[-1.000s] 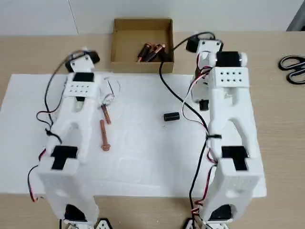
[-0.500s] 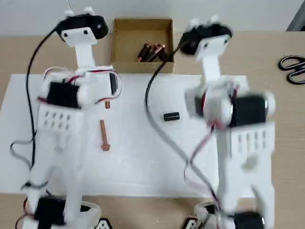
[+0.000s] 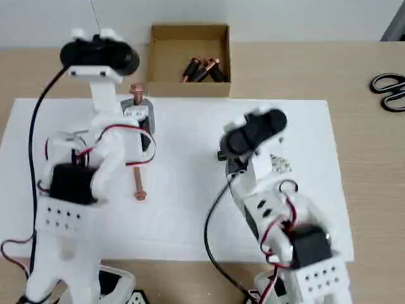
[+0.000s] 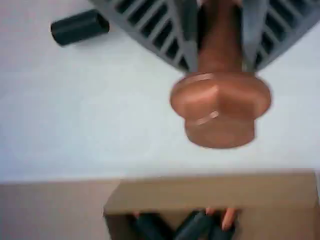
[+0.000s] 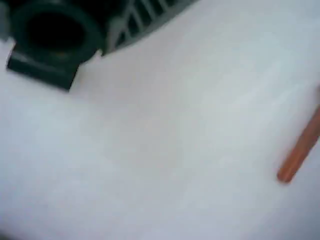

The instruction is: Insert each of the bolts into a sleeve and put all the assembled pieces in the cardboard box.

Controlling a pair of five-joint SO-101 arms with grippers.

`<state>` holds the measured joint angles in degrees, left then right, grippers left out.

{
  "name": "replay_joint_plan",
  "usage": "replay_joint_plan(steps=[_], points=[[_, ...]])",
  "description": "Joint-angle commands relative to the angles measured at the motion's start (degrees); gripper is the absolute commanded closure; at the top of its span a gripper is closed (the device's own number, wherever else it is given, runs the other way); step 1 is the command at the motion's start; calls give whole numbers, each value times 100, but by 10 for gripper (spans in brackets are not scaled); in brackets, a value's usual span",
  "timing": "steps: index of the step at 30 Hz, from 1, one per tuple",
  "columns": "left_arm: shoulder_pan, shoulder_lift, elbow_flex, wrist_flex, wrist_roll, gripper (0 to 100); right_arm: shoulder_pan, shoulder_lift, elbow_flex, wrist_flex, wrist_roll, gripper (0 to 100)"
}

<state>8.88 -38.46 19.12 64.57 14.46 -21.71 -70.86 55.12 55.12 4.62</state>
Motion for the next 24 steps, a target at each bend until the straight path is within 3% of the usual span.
replay_joint_plan(steps=[1,7,13,16,19,24], points=[[237,-633,593,-800,-53,995,-31,-1024,1029,-1024,-18,995],[932,-1371,1763,-2075,-53,994,-66,-2220,2075,-1437,-53,995],[1301,-1688,2615,-3393,-44,994,-734,-2932,2804,-1420,-53,995],[1521,-1679,2756,-3473,-44,994,-804,-3143,3015,-1420,-185,995],[1670,-1670,2765,-3473,9,994,-831,-3301,3130,-1446,-888,995],[1864,-1679,2826,-3367,563,994,-840,-3310,3174,-1464,-1415,995]])
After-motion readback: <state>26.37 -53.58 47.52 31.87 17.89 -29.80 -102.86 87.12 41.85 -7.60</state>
